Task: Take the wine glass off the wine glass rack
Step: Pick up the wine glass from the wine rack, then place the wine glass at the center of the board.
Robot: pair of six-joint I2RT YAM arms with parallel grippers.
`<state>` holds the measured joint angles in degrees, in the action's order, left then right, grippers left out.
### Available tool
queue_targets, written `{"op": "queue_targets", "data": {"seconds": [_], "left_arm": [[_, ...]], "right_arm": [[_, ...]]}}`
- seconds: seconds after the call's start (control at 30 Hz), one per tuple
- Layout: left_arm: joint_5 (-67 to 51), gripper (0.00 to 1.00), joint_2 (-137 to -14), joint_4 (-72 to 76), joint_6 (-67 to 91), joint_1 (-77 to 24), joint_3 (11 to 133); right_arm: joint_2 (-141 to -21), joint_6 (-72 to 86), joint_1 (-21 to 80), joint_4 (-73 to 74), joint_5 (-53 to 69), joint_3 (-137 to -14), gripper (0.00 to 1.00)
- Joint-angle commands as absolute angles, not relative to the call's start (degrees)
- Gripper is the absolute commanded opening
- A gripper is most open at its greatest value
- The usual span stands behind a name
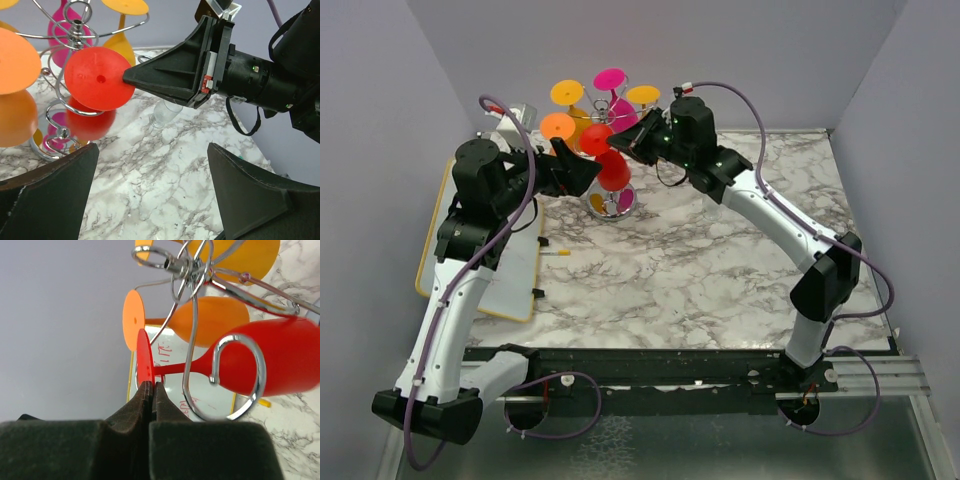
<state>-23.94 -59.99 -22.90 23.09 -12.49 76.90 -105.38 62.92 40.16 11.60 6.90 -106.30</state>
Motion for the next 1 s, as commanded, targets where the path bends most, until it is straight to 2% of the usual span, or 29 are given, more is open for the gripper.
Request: {"op": "queue_targets", "data": {"seconds": [0.0,0.43,0.63,0.73,0.87,0.97], "left_arm": [[-27.55,0.91,-58.58,-23.46,22.94,-12.23,76.11],[-27.81,0.92,-55.93,-23.47,25.72,-12.26,73.43],[-27.86,0.92,-52.32,-23.46,27.01,-12.24,69.39],[-30.09,0.81,-49.66,-22.8,27.11,-12.22,65.96],[-34.65,0.79,-44.76,-16.78,30.88,-12.22,57.73],[-39.86,0.72,-40.88,-8.22,37.33,-12.22,51.27]], "right_arm": [[-100.61,62.31,39.9,9.26,6.0,-103.74,0.01],[-95.83,64.73,39.9,5.17,5.27,-95.86,0.01],[-91.18,62.24,39.9,2.33,10.52,-89.19,0.0],[-88.33,59.98,39.9,0.55,15.81,-84.36,0.01],[-82.71,56.84,39.9,-1.79,21.2,-75.06,0.0],[-78.41,52.98,39.9,-0.85,24.13,-68.95,0.01]]}}
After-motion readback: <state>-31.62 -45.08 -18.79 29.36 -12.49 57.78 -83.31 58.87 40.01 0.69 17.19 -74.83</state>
